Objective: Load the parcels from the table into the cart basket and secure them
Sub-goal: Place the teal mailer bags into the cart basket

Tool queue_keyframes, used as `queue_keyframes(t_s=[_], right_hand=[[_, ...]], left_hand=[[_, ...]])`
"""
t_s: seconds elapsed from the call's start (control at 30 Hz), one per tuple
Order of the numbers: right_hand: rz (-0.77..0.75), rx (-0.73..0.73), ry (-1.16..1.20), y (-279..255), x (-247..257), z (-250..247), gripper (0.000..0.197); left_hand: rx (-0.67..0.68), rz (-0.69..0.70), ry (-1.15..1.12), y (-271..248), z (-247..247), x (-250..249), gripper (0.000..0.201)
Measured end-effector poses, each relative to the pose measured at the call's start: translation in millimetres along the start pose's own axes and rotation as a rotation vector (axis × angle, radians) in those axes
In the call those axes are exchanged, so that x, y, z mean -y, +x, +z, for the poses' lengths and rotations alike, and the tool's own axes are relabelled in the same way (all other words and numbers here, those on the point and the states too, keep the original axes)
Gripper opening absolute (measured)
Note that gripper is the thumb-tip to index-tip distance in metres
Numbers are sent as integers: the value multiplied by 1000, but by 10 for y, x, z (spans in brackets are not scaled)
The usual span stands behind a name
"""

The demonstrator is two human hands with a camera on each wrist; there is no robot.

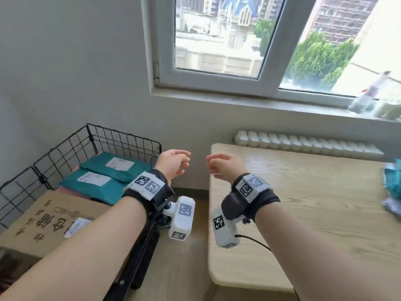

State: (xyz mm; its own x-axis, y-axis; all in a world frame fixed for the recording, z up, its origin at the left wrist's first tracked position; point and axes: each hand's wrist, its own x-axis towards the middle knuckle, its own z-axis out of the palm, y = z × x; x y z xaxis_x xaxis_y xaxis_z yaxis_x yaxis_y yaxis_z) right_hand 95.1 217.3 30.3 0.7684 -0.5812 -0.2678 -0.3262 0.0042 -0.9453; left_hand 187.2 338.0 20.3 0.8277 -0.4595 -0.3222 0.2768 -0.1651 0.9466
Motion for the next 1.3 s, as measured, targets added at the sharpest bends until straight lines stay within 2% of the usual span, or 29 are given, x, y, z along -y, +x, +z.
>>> queue_keyframes(t_s=[0.23,0.53,0.7,0.93,1.1,1.27,1.3], right_hand=[[9,-164,97,-564,-387,-1348,19],[46,-477,135,-1311,-1019,-3877,20],[99,-590,138,-1512,-1367,-4933,23],[125,-637,219,-1466,-1675,-5833,24],[146,-656,249,-1149,-1850,-6388,22],[201,-694,176,-727,-1953,-7118,26],[217,-701,163,-640,-1974,-7276,26]], left_hand=[[147,-17,18,-348,1322,66,19],[395,-96,78,-1035,3726,356,21],[450,-100,98,-1290,4736,452,21],[440,-127,126,-1239,5620,483,20],[454,-162,137,-888,6291,532,20],[466,-184,135,-471,7107,574,18],[471,-173,145,-394,7273,577,23]])
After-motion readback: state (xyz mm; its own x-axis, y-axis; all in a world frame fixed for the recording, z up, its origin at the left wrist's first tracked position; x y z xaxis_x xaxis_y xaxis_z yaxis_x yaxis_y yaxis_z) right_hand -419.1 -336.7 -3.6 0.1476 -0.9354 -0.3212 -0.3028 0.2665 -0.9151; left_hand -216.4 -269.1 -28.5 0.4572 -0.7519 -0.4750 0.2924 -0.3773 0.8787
